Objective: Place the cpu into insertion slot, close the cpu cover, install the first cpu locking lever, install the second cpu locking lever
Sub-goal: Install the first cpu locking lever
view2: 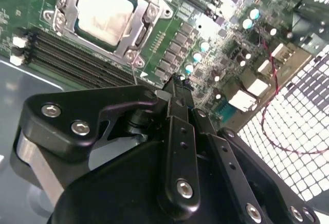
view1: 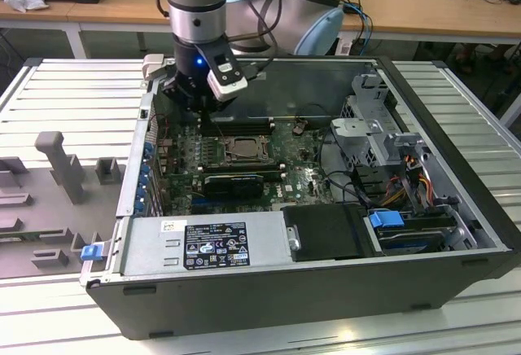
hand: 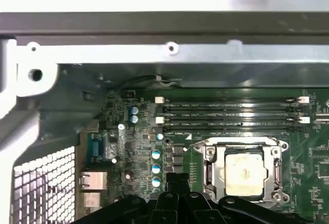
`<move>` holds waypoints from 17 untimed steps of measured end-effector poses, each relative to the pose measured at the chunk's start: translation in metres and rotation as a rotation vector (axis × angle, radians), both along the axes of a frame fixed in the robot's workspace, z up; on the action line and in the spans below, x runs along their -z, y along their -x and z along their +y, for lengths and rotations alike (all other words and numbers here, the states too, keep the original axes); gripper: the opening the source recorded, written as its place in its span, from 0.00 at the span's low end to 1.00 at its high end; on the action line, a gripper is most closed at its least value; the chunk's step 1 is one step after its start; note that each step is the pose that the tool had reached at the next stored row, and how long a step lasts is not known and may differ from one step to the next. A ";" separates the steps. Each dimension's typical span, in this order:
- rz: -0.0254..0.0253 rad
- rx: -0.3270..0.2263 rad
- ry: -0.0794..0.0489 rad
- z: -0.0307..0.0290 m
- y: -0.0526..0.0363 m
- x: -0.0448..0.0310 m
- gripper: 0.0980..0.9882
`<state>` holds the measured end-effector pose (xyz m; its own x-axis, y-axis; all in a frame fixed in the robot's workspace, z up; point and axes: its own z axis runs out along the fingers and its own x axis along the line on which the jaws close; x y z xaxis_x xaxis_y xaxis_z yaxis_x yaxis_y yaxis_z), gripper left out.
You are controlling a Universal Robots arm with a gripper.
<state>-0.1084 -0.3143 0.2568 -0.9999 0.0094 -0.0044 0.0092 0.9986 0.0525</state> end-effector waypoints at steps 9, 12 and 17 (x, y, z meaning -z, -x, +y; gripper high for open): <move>0.0001 0.000 -0.002 0.0238 0.0018 0.0000 0.01; 0.0000 0.000 -0.002 0.0239 -0.0021 0.0000 0.01; 0.0010 0.000 -0.002 0.0239 -0.0131 0.0001 0.01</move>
